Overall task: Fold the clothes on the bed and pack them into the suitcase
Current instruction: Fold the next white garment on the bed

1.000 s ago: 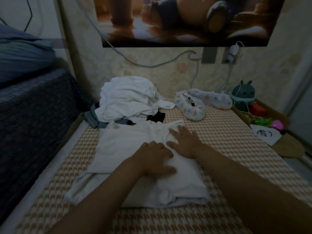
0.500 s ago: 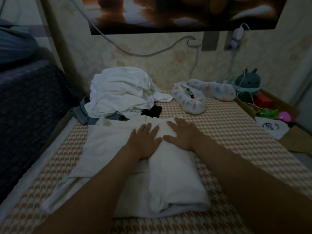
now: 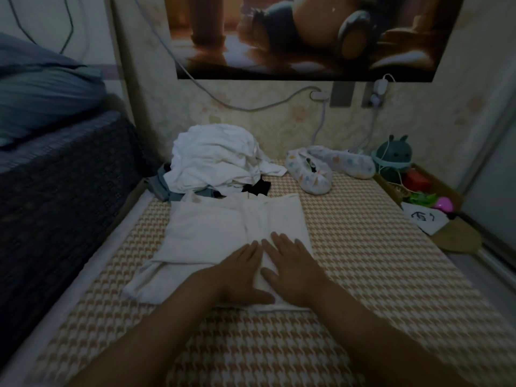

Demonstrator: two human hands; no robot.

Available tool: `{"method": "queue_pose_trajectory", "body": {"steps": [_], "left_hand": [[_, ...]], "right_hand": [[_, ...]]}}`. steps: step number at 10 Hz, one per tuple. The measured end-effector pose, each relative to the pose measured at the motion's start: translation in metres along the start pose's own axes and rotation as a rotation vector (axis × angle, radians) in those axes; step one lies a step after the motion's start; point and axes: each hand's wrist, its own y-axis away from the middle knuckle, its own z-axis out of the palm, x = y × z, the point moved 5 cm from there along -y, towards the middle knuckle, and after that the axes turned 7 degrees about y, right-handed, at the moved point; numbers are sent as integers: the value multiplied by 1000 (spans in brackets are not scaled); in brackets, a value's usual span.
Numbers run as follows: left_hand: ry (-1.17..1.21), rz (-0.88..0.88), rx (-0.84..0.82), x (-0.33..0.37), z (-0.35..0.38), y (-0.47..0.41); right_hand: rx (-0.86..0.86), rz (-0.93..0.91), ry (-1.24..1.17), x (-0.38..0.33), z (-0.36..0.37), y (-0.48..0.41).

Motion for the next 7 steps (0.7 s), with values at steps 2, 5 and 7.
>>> {"method": "queue_pose_trajectory", "body": {"steps": [2, 5, 7], "left_hand": [[81, -54, 60, -16, 1, 34], [192, -312, 600, -122, -45, 80], [211, -437, 451, -154, -43, 76]], "right_hand": [[-60, 2, 71, -26, -2, 16], [91, -114, 195, -95, -54, -68], [-32, -261, 248, -161, -37, -149]]}}
